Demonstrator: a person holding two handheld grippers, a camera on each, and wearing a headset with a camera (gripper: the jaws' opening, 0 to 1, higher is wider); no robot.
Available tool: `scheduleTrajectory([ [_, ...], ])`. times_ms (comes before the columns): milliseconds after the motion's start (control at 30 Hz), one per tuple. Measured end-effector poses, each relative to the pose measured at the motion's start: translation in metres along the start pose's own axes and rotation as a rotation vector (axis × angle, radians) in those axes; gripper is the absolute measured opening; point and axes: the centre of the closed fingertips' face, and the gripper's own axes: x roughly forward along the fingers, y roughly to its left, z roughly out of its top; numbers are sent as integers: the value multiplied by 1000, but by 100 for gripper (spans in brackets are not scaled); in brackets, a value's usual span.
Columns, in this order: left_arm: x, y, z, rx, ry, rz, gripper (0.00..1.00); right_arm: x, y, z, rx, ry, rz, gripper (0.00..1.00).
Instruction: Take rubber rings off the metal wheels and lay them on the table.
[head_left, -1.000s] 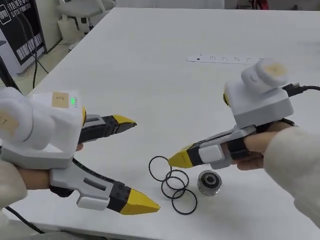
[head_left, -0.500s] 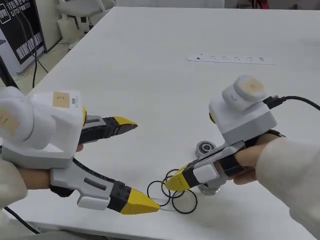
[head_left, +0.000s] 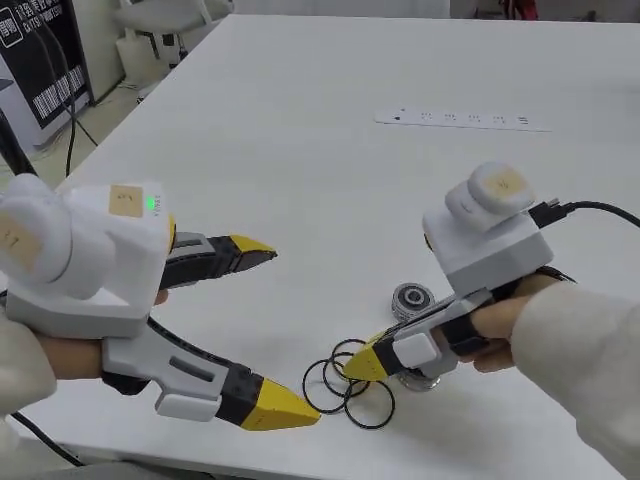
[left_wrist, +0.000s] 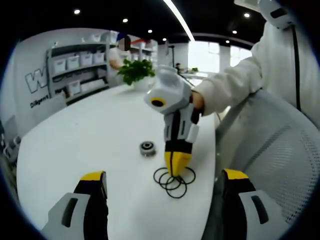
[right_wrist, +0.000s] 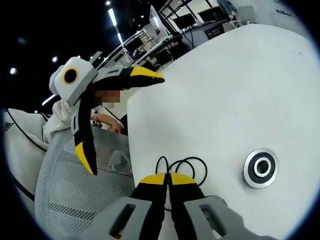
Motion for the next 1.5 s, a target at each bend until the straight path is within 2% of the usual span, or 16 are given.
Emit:
scheduleTrajectory([
  [567, 1, -3, -1, 3, 10, -10, 96, -2, -11, -1, 15, -9, -52, 0],
  [800, 2, -4, -2, 3, 15, -17, 95, -4, -13, 0, 15, -15, -61, 0],
  [1133, 2, -5, -3, 3, 21, -20, 95, -9, -10, 0, 3, 4, -55, 0],
  [1500, 2, -5, -4, 6, 24, -19, 95, -12, -14, 0, -11, 11, -82, 0],
])
